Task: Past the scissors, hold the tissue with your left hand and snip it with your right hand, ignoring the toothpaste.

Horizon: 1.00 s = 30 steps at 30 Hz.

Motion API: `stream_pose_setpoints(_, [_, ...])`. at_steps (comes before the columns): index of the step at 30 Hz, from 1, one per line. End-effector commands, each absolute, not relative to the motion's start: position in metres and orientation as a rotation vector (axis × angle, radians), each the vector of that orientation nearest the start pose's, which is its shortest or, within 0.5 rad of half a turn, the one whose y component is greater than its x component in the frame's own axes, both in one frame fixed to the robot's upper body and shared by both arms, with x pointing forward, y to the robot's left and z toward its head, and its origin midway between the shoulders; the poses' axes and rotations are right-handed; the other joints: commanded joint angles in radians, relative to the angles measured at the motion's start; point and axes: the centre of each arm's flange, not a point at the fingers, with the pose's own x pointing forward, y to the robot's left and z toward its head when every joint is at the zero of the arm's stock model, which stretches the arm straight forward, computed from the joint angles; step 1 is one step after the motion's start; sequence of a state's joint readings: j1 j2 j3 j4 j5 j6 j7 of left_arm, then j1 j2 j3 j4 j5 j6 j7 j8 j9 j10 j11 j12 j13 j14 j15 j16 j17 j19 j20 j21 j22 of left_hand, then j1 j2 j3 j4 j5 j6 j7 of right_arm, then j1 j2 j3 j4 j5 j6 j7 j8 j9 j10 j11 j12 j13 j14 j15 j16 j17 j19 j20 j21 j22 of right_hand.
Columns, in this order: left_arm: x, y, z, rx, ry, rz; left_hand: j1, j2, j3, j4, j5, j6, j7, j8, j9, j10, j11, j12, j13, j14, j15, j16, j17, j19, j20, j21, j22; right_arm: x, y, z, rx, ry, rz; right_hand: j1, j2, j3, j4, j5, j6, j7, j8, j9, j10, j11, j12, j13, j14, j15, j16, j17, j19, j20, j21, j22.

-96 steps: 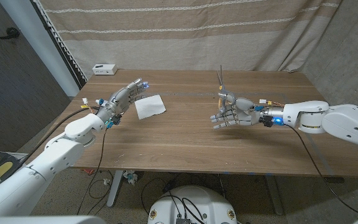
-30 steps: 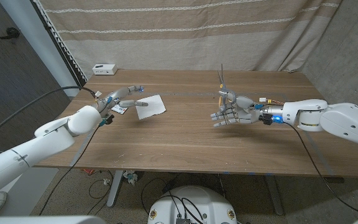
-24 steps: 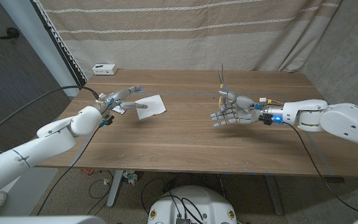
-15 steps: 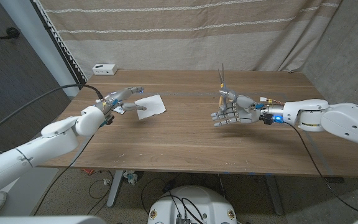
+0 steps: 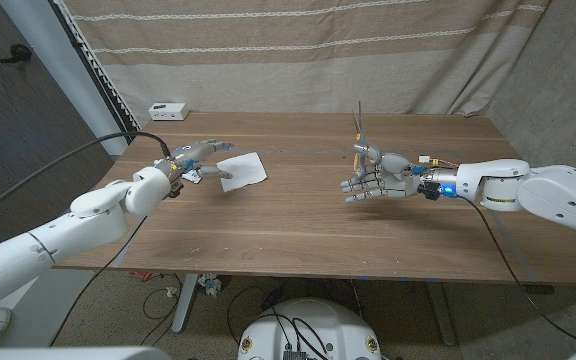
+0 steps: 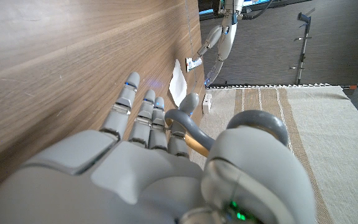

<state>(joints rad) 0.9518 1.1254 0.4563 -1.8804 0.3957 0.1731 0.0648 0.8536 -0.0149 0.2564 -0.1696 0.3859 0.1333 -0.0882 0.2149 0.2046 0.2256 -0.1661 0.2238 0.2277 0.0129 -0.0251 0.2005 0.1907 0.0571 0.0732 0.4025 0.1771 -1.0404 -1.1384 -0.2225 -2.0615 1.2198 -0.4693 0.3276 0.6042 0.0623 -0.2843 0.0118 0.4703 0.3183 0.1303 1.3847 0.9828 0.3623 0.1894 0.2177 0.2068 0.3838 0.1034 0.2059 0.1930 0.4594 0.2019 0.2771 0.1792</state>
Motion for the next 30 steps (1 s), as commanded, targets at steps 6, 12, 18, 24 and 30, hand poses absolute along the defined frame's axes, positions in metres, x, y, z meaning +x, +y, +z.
stream_pose_setpoints(6, [0.565, 0.317, 0.021, 1.698, -0.466, 0.060, 0.034, -0.004, 0.016, -0.005, -0.011, 0.010, -0.013, -0.001, 0.000, 0.002, -0.003, -0.002, -0.002, 0.005, -0.008, 0.005, 0.001, 0.016, 0.001, -0.005, 0.001, 0.493, -0.244, -0.004, -0.141, -0.019, 0.864, -0.007, 0.003, 0.001, -0.006, 0.003, 0.014, 0.000, 0.003, -0.005, 0.004, -0.001, -0.003, 0.003, 0.007, -0.003, -0.004, 0.002, 0.014, -0.001, -0.007, 0.002])
stream_pose_setpoints(12, [0.568, 0.314, 0.020, 1.766, -0.426, 0.074, 0.046, -0.005, 0.022, -0.005, -0.017, 0.013, -0.014, 0.000, 0.000, 0.001, 0.010, -0.002, -0.002, 0.006, -0.005, 0.004, 0.001, 0.017, 0.002, -0.010, 0.001, 0.494, -0.242, -0.003, -0.147, -0.025, 0.866, -0.009, 0.003, 0.000, -0.006, 0.003, 0.013, -0.001, 0.006, -0.002, 0.005, -0.002, -0.003, 0.002, 0.007, -0.003, -0.004, 0.002, 0.015, 0.001, -0.010, 0.003])
stream_pose_setpoints(18, [0.572, 0.314, 0.016, 1.809, -0.397, 0.099, 0.036, -0.024, 0.013, 0.003, -0.025, 0.022, -0.012, 0.003, 0.000, 0.010, 0.005, 0.002, -0.003, 0.015, -0.007, 0.007, 0.001, 0.025, -0.004, -0.013, 0.001, 0.494, -0.241, -0.003, -0.143, -0.019, 0.868, -0.011, 0.003, -0.001, -0.006, 0.003, 0.013, -0.001, 0.006, -0.005, 0.003, -0.002, -0.004, 0.002, 0.005, -0.003, -0.005, 0.002, 0.015, 0.001, -0.013, 0.003])
stream_pose_setpoints(24, [0.576, 0.312, 0.015, 1.838, -0.392, 0.116, 0.010, -0.033, 0.002, 0.020, -0.036, 0.052, -0.029, 0.012, 0.001, 0.031, -0.002, 0.010, -0.003, 0.040, -0.012, 0.014, 0.002, 0.036, -0.008, -0.016, 0.003, 0.494, -0.239, -0.004, -0.142, -0.017, 0.869, -0.011, 0.003, -0.001, -0.007, 0.003, 0.015, -0.002, 0.004, -0.011, 0.002, -0.003, -0.004, 0.002, 0.005, -0.004, -0.005, 0.002, 0.017, 0.002, -0.015, 0.003])
stream_pose_setpoints(30, [0.580, 0.309, 0.014, 1.836, -0.395, 0.088, -0.006, -0.033, -0.001, 0.029, -0.047, 0.057, -0.037, 0.009, 0.000, 0.009, -0.006, -0.002, -0.006, 0.027, -0.030, 0.005, 0.001, 0.045, -0.017, -0.021, 0.004, 0.494, -0.239, -0.004, -0.137, -0.022, 0.876, -0.011, 0.004, 0.000, -0.007, 0.003, 0.016, 0.000, 0.005, -0.011, 0.004, -0.001, -0.004, 0.002, 0.005, -0.003, -0.005, 0.002, 0.018, 0.001, -0.019, 0.003])
